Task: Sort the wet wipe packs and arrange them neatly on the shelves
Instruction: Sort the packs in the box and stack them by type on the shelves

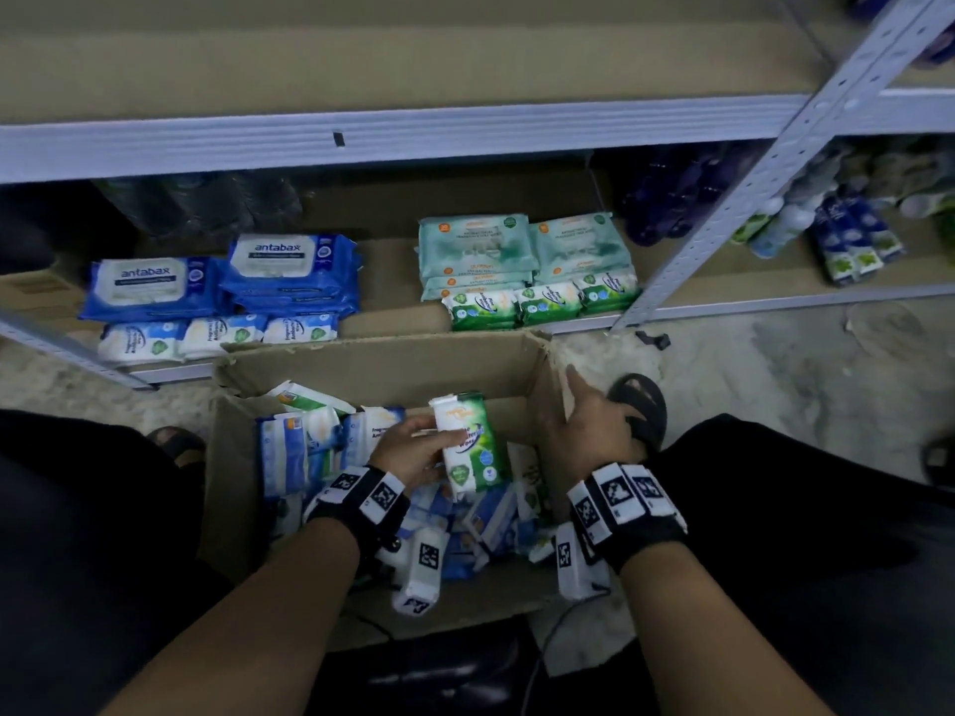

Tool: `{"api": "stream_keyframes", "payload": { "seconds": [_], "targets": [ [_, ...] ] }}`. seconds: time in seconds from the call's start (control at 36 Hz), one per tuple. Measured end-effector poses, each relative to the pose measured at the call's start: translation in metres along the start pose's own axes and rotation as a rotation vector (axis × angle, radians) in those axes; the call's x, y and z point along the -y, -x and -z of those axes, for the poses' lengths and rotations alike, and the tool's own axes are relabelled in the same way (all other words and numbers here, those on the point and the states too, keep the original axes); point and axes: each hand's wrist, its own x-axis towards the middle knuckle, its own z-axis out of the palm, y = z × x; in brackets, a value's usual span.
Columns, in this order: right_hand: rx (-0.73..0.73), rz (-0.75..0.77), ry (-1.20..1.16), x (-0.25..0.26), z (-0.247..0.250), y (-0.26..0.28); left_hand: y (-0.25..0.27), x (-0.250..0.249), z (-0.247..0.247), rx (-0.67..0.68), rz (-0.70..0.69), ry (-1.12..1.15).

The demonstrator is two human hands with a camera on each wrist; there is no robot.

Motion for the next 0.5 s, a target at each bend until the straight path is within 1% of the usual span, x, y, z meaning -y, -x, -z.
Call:
{"api": "stream_keyframes", "payload": {
  "seconds": [0.03, 0.06, 0.11, 0.19, 0.31, 0.39, 0.44, 0.5],
  "targets": [
    [0.091, -0.043, 0.029, -0.003, -0.002, -0.001, -0.007, 0.003, 0.0, -0.023, 0.004, -0.008],
    [0.142, -0.052, 0.018, -0.006, -0.006, -0.001, -0.012, 0.007, 0.0, -0.042, 0.011, -0.024],
    [0.171, -0.047, -0.002, -0.009, -0.011, -0.003, -0.024, 0.014, -0.002, -0.065, 0.015, -0.063],
    [0.226, -0.042, 0.048, -0.011, -0.012, -0.009, -0.043, 0.026, -0.006, -0.104, -0.002, -0.12],
    [0.205, -0.058, 0.099, -0.012, -0.011, -0.016, -0.071, 0.037, -0.013, -0.079, -0.03, -0.248],
    [0.2, -0.073, 0.109, -0.012, -0.011, -0.018, -0.093, 0.04, -0.021, -0.106, -0.05, -0.286],
    [0.204, -0.095, 0.098, -0.01, -0.007, -0.018, -0.109, 0.041, -0.026, -0.149, -0.051, -0.279],
    [0.199, -0.111, 0.094, -0.011, -0.006, -0.02, -0.126, 0.043, -0.029, -0.176, -0.085, -0.3]
  ]
}}
